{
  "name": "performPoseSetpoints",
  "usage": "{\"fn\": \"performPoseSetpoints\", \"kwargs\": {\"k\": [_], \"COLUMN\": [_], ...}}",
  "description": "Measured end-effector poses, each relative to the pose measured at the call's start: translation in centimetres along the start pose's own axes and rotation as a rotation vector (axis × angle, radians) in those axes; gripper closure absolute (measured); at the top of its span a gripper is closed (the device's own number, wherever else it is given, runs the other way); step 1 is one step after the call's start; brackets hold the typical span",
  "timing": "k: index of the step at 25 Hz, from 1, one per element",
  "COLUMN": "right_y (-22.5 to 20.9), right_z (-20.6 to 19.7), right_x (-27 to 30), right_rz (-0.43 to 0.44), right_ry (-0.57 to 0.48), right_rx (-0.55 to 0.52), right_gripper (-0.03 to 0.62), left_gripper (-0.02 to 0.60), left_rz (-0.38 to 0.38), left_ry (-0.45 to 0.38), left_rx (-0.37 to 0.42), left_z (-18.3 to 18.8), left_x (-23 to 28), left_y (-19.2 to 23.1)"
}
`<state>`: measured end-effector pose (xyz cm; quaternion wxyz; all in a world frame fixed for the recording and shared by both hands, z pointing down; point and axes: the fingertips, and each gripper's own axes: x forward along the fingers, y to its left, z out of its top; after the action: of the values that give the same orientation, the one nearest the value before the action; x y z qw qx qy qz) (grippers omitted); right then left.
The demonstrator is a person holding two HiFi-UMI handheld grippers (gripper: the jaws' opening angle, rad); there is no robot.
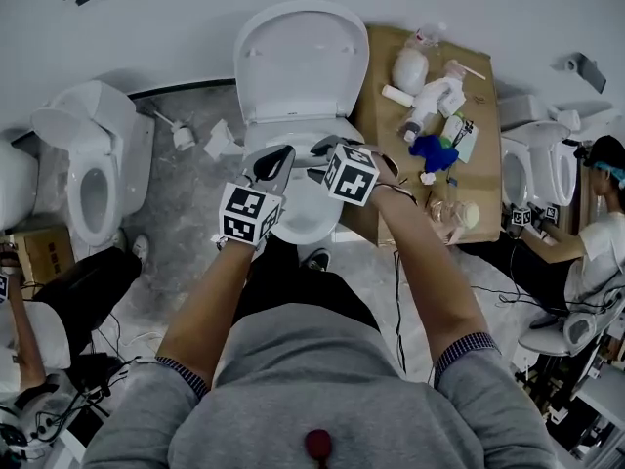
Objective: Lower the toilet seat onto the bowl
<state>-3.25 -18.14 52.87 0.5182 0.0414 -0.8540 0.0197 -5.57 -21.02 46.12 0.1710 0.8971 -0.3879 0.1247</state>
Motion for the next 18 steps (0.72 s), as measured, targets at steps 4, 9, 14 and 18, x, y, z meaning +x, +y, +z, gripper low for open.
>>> {"fn": "performPoseSetpoints", "kwargs": {"k": [4,9,14,18], "right_y": [1.4,3.0,5.2,6.8], "right_z": [-0.4,-1.1,-1.8,-2.7], "right_x": [0.5,1.0,1.8,2.6], "right_rz": [0.001,0.005,0.027,0.043], "right_ry": [0.005,0.006,0.012,0.008], "right_rx": [-0.016,-0.019,-0.028,-0.03], "right_gripper": [0.425,0.425,0.421,0.421], "left_gripper": [0.575,0.575,0.575,0.575], "left_rz": [0.014,0.028,0.041,0.049], "left_ry": [0.008,0.018,0.02,0.021], "left_rx": [-0.017,-0.034,-0.046,-0.056], "left_z": [-1.7,-3.6,-5.1,-6.7], "left_x": [-0.5,-1.0,-2.0,-2.4], "left_y": [-1.1,-2.1,-3.2,-4.2]}}
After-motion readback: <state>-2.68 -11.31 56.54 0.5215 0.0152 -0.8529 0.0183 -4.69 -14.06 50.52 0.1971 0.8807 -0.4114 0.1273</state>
